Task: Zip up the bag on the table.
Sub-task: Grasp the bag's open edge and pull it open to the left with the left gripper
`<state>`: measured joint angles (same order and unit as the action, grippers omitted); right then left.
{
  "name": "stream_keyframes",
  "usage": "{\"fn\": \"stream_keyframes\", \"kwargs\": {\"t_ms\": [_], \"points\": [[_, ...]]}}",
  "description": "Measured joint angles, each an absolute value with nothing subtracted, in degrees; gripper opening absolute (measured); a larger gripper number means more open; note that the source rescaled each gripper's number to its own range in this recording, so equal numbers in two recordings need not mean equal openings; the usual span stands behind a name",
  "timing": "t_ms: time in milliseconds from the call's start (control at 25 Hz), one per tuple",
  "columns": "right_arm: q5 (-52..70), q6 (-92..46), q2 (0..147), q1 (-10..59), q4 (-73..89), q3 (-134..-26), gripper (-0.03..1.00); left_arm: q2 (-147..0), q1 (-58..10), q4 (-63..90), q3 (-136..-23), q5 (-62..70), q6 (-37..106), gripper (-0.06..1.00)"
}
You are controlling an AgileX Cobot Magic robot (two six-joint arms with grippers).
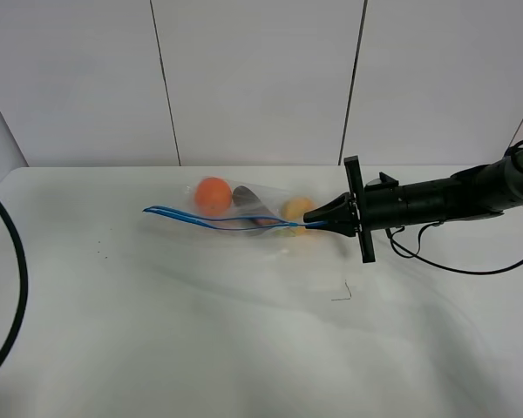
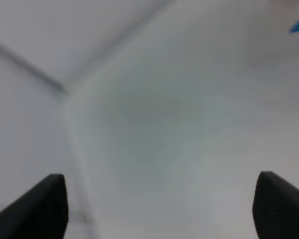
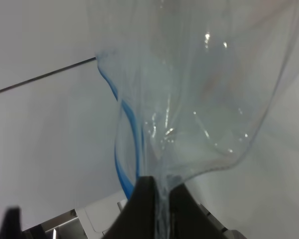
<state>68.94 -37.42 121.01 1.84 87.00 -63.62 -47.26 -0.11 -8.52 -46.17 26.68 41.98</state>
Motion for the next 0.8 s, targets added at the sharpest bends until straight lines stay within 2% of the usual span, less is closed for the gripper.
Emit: {"fn": "stream_keyframes", "kwargs": {"t_ms": [200,440,600,800], "points": [[68.94,-37.42,121.01,1.84,87.0,-63.62,0.0,-55.65,-0.11,-8.86,-46.17,1.03,60.29,1.0],[68.94,-37.42,121.01,1.84,87.0,-63.62,0.0,-66.62,-0.19,-11.22,-46.17,-23.93,66.71,1.0],[68.94,-37.42,121.01,1.84,87.0,-63.62,0.0,-72.97,-4.06,-15.24,-46.17,-30.02,65.58,1.0],[68.94,-37.42,121.01,1.84,87.0,-63.62,0.0,-78.98,-16.27,-17.06,-44.17,-31.1,63.06,1.0]]}}
